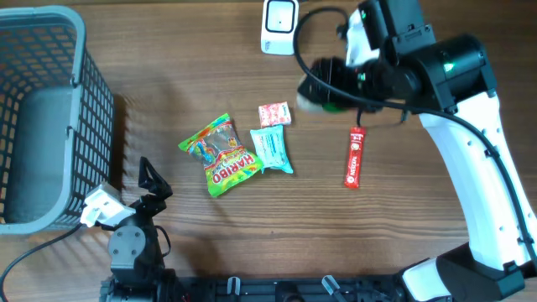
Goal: Scan the item barcode
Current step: 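Hold the jar's label in front of the white scanner with the right gripper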
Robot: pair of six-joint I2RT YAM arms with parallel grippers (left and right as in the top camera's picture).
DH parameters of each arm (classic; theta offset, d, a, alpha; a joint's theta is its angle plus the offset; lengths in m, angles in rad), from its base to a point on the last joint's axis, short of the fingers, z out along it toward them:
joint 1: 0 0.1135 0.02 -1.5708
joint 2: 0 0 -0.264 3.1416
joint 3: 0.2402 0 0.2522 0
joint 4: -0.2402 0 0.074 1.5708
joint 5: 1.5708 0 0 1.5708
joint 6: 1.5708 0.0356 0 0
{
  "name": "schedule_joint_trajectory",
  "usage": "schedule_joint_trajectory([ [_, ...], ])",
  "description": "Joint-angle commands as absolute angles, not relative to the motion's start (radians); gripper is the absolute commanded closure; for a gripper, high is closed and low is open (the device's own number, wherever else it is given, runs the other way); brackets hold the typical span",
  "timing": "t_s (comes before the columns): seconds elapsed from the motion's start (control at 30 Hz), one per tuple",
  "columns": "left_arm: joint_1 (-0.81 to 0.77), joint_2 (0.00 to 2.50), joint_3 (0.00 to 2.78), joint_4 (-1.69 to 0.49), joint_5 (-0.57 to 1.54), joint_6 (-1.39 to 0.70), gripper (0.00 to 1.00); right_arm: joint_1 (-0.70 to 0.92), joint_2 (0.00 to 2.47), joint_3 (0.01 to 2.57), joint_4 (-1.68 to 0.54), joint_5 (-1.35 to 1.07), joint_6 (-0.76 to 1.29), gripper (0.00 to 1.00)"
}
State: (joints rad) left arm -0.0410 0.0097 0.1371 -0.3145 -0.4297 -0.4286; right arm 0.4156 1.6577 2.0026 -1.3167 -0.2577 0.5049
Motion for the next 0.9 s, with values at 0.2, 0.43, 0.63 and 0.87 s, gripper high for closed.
schedule_joint_trajectory([
  [0.2,-0.037,0.007,0.131,-0.313,-0.446,-0.42,0.0,0.416,1.828,1.853,-0.754,0.012,0.437,0.46],
  [0.43,-0.037,0.007,0.131,-0.313,-0.446,-0.42,0.0,0.416,2.091,1.853,-0.287,0.034,0.388,0.47],
  [0.63,-0.037,0.007,0.131,-0.313,-0.446,-0.42,0.0,0.416,2.263,1.853,0.047,0.176,0.337,0.46],
  [0.87,-0.037,0.007,0.131,-0.313,-0.446,-0.42,0.0,0.416,2.378,1.853,0.265,0.256,0.205,0.46],
])
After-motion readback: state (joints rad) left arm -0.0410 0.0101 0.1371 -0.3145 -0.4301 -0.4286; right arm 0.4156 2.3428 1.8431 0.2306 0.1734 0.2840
